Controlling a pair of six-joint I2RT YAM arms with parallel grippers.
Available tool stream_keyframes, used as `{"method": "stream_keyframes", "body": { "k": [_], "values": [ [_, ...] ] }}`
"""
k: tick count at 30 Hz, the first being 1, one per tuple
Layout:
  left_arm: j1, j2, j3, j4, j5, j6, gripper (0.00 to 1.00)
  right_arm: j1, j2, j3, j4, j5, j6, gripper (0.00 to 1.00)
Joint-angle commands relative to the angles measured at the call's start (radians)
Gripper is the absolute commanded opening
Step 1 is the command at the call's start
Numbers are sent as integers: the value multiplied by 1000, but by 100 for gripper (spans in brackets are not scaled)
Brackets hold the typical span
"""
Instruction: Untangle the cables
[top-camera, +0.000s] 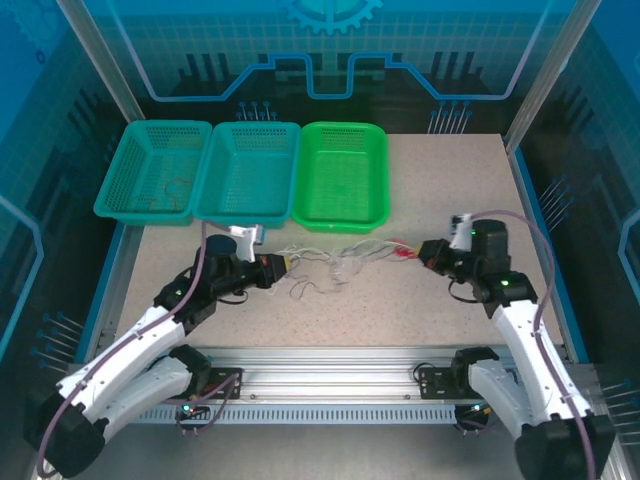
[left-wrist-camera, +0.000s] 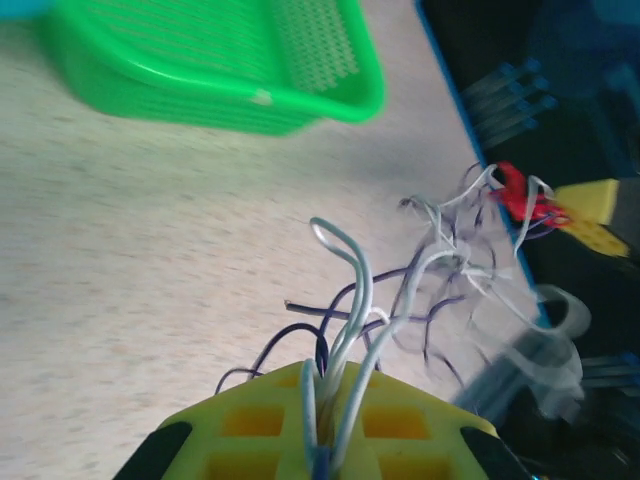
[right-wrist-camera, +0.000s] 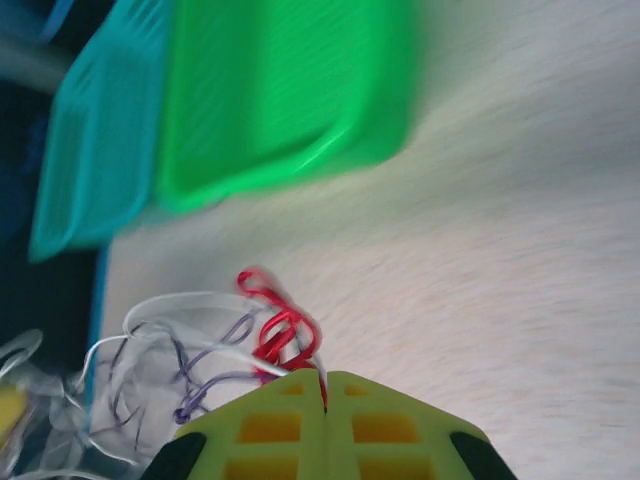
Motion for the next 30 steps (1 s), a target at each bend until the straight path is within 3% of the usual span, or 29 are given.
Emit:
{"method": "stream_keyframes", "body": {
  "k": [1, 4, 8, 9, 15, 18, 25, 27, 30],
  "values": [
    [-47, 26, -43, -26, -59, 48, 0, 23, 15, -1, 10, -72, -5, 0],
    [-179, 115, -82, 87, -120, 61, 0, 177, 77, 35, 27, -88, -50, 0],
    [-236, 193, -96, 190, -156, 85, 47, 267, 130, 69, 0, -21, -40, 0],
    [-238, 187, -99, 221, -149, 106, 54, 269, 141, 72, -1, -27, -37, 0],
    [-292, 127, -23, 229, -114, 378, 72, 345, 186, 145, -48, -63, -82, 0],
    [-305, 165, 26, 237, -82, 450, 77, 405, 193, 177, -47, -58, -95, 0],
    [-309, 402, 120, 369, -6, 377, 77, 490, 207, 192, 41, -109, -68, 0],
    [-309, 464, 128, 423, 17, 350, 65, 505, 210, 193, 53, -118, -63, 0],
    [-310, 528, 123, 491, 45, 325, 20, 505, 198, 193, 45, -70, -42, 0]
  ]
}}
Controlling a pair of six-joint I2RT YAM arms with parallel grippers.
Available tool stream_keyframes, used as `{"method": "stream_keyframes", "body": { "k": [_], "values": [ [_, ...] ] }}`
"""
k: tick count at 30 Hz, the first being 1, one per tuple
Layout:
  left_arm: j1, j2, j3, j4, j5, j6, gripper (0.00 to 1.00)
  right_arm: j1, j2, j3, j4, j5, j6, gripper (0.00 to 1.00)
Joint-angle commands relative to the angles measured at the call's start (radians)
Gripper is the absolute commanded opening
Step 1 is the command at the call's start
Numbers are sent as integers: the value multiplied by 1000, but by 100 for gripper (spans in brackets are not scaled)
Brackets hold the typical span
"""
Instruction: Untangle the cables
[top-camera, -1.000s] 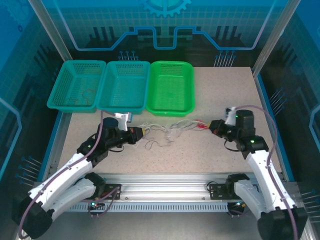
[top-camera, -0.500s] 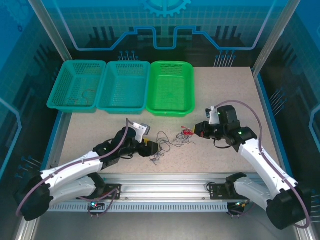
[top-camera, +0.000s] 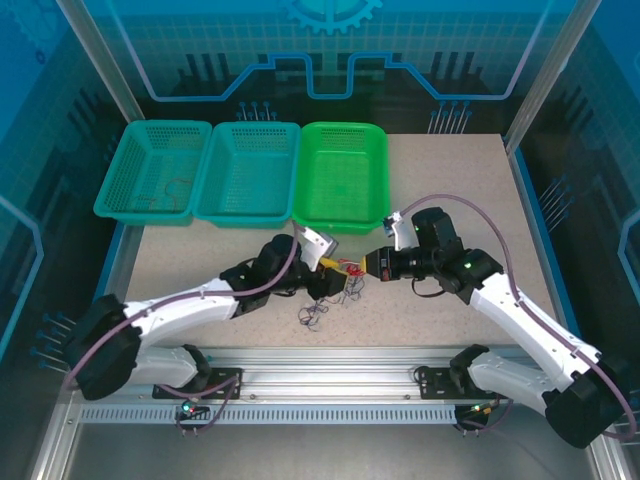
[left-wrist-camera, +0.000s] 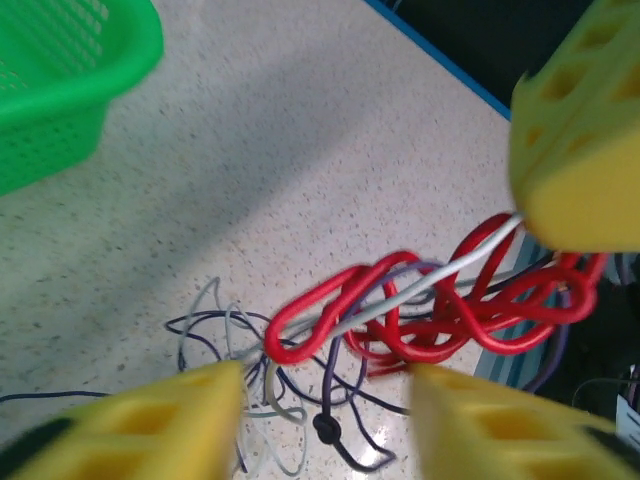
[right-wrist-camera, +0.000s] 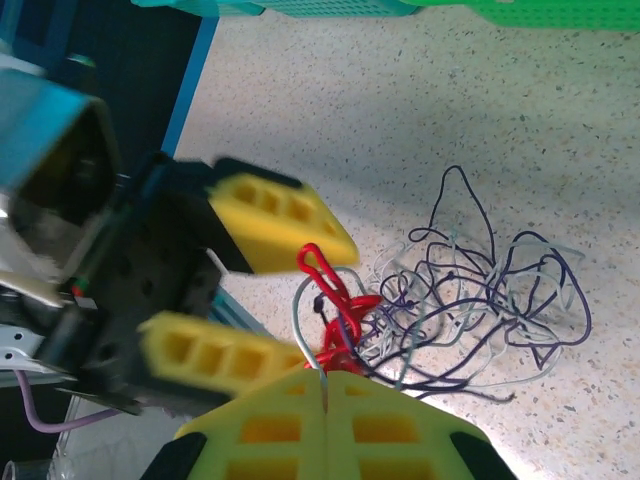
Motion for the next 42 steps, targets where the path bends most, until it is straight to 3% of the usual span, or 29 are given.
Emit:
{"method": "stream_keyframes", "body": {
  "k": [1, 6, 11, 14, 18, 22, 25, 31, 36, 42],
  "values": [
    [-7, 44, 14, 92, 22, -33, 2, 8, -19, 28, 8, 17, 26, 0],
    [21, 41, -39, -23, -213, -120, 0, -124, -90, 24, -32, -16, 55, 0],
    [83, 21, -162, 12, -246, -219, 0, -347, -176, -39, -28, -135, 129, 0],
    [87, 1, -179, 17, -265, -227, 0, -392, -170, -76, 30, -254, 166, 0],
    [84, -19, -162, 76, -210, -201, 4, -353, -118, -71, 16, -292, 155, 0],
    [61, -69, -135, 138, -174, -140, 51, -331, -126, -67, 4, -227, 152, 0],
    [47, -157, -134, 200, -138, -117, 60, -317, -127, -50, -13, -212, 135, 0],
    [19, -288, -73, 158, -6, -2, 63, -203, -121, 4, -52, -154, -2, 0],
    [19, -298, 72, -71, 56, 33, 55, -56, -110, 42, -72, -84, -158, 0],
    [20, -291, 155, -358, 191, 326, 45, -19, -75, 96, -74, -103, -183, 0]
  ]
}}
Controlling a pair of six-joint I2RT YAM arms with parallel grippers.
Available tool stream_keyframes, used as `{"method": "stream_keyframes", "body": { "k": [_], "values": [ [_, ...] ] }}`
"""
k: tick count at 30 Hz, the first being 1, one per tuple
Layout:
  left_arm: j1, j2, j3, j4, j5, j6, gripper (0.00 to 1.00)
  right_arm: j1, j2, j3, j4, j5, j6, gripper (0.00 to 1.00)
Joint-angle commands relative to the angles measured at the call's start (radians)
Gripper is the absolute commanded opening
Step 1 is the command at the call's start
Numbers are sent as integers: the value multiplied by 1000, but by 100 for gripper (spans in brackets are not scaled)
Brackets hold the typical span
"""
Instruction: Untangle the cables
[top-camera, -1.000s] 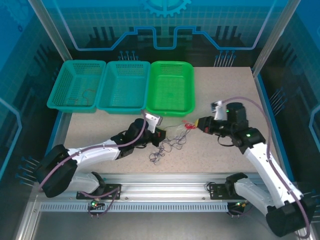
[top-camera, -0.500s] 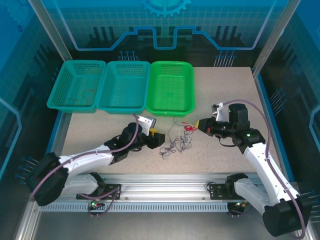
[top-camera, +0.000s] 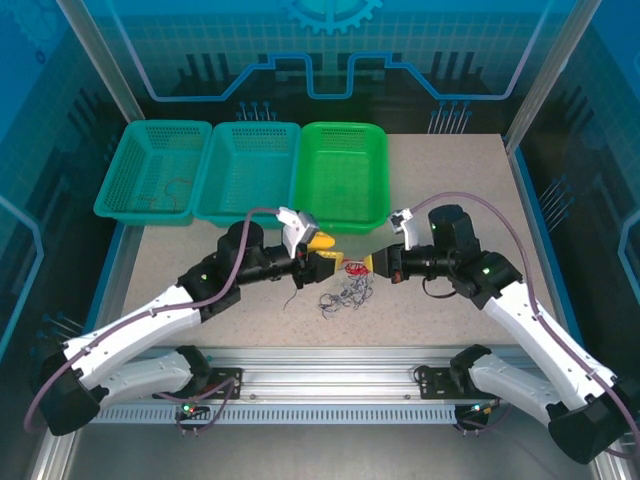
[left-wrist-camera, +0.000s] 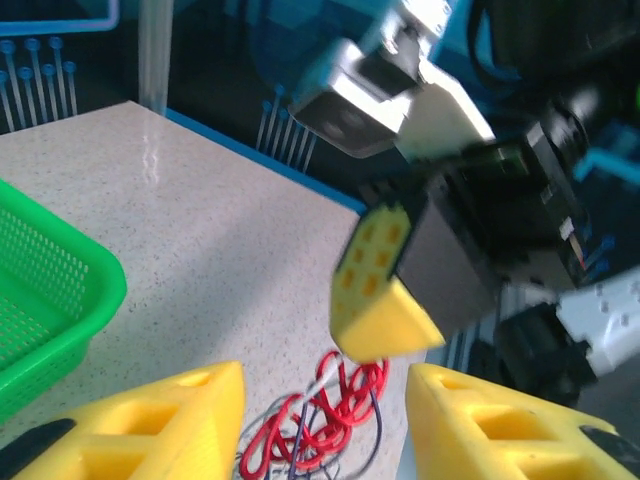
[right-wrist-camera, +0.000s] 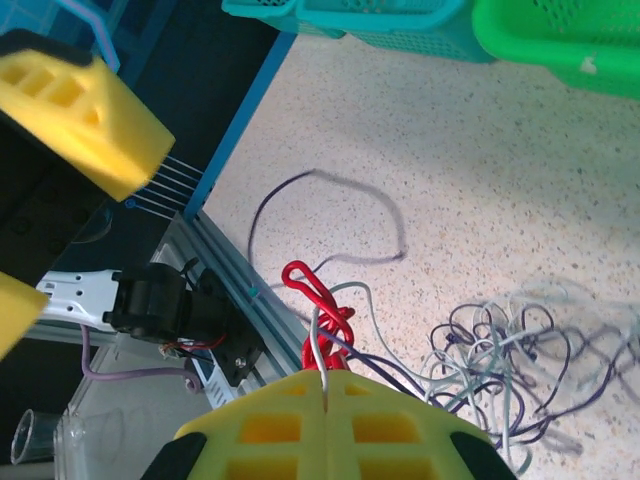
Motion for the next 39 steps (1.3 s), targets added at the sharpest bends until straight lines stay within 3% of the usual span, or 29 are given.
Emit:
{"method": "stream_keyframes", "body": {
  "k": [1, 5, 7, 10, 16, 20, 25, 34, 36, 39],
  "values": [
    [-2, -12, 15, -236, 99, 251, 44, 20, 14, 48, -27, -3, -65, 0],
    [-2, -65, -23, -234, 35, 394, 34, 48, 18, 66, -36, -45, -97, 0],
    [-2, -68, -29, -201, -5, 399, 26, 66, 20, 67, -38, -51, -105, 0],
    [-2, -36, -15, -181, -26, 390, 22, 88, 24, 69, -34, -49, -107, 0],
    [-1, 11, -14, -152, -21, 371, 22, 111, 29, 74, -35, -43, -111, 0],
    [-3, 0, -37, -150, 77, 375, 31, 112, 31, 78, -35, -34, -108, 0],
    [-1, 17, -37, -182, 68, 371, 36, 115, 42, 78, -22, -49, -106, 0],
    [-2, 48, -23, -173, 25, 376, 22, 130, 41, 84, -35, -40, -113, 0],
    [-2, 56, -20, -187, 19, 379, 22, 130, 36, 83, -39, -24, -115, 0],
    [-1, 54, -34, -191, 15, 381, 31, 130, 33, 80, -32, -22, -113, 0]
  ]
}}
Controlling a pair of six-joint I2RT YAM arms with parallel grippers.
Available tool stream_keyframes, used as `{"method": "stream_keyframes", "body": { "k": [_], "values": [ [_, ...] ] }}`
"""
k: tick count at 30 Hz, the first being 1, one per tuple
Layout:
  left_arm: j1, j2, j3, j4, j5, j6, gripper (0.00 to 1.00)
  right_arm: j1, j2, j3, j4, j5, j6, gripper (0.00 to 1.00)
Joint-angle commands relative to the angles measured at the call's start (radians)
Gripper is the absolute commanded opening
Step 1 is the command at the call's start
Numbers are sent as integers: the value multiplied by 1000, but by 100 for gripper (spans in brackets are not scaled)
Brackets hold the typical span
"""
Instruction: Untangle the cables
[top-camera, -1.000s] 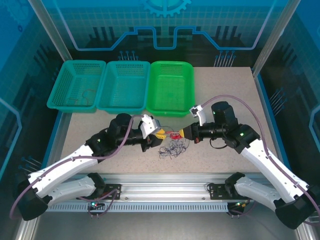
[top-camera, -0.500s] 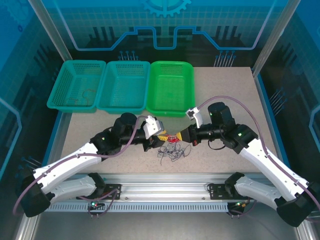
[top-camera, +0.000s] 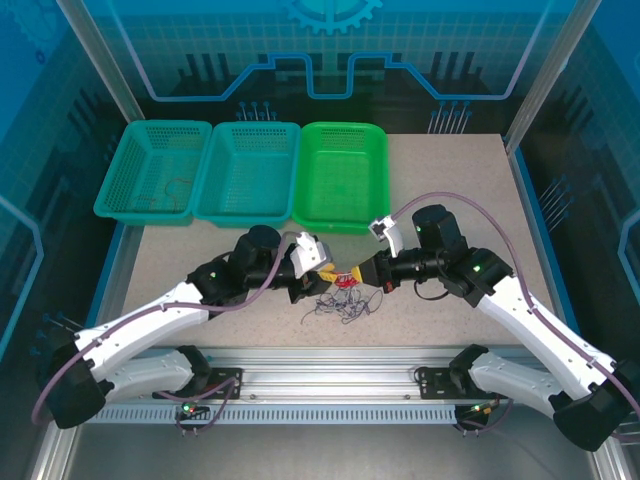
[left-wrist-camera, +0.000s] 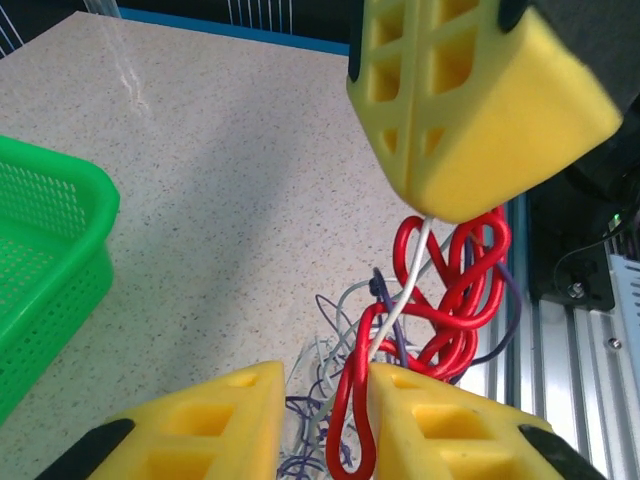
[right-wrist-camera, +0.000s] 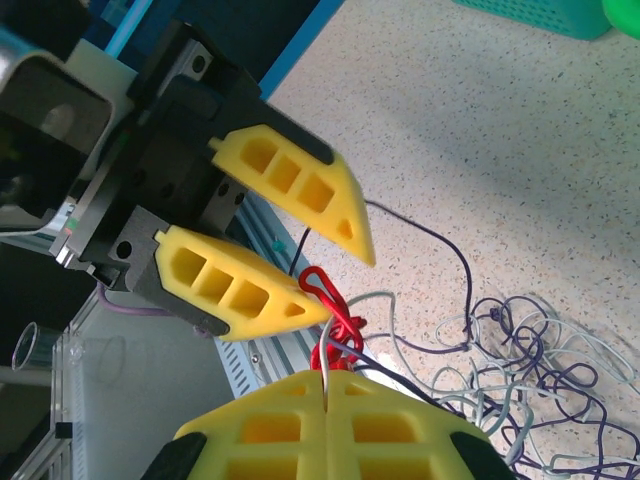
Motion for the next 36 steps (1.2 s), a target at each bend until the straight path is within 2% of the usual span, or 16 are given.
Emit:
{"method": "stream_keyframes", "body": {
  "k": [1, 3, 7, 10, 15, 17, 21, 23, 24, 25, 27, 29, 31, 33, 36],
  "values": [
    [-2, -4, -14, -8, -11, 15, 31, 17, -13, 34, -4, -5, -16, 0],
    [-1, -9, -22, 0, -15, 7, 26, 15, -8, 37, -3, -14, -16, 0],
    [-2, -22, -31, 33, -12, -8, 0, 17, 1, 40, -7, -20, -20, 0],
    [-2, -22, -23, 25, -36, -3, 0, 17, -1, 36, -10, 8, -23, 0],
    [-2, -38, -25, 86, -60, -69, 0, 56, 32, -7, -34, 229, -27, 41],
    [-2, -27, -25, 128, -50, -123, 0, 93, 75, -37, 8, 250, -18, 60],
    [-1, 8, -13, 138, -58, -176, 0, 129, 107, -127, 196, 228, 56, 84],
    [-2, 11, -25, 167, -41, -207, 0, 141, 117, -168, 309, 233, 79, 86],
    [-1, 9, -28, 178, -39, -222, 0, 142, 127, -177, 336, 239, 87, 84],
    [-2, 7, -30, 184, -44, -238, 0, 141, 140, -182, 357, 254, 88, 78],
    [-2, -8, -30, 182, -79, -264, 0, 144, 163, -190, 364, 333, 90, 55],
    [8, -40, -22, 170, -128, -294, 0, 138, 177, -217, 344, 487, 116, 28],
    [34, -80, -13, 150, -171, -337, 0, 117, 175, -263, 327, 600, 166, 10],
    [82, -127, -7, 128, -216, -399, 0, 78, 162, -326, 318, 666, 225, 0],
    [167, -201, -11, 91, -247, -473, 0, -13, 130, -418, 289, 700, 321, 0]
  ]
}}
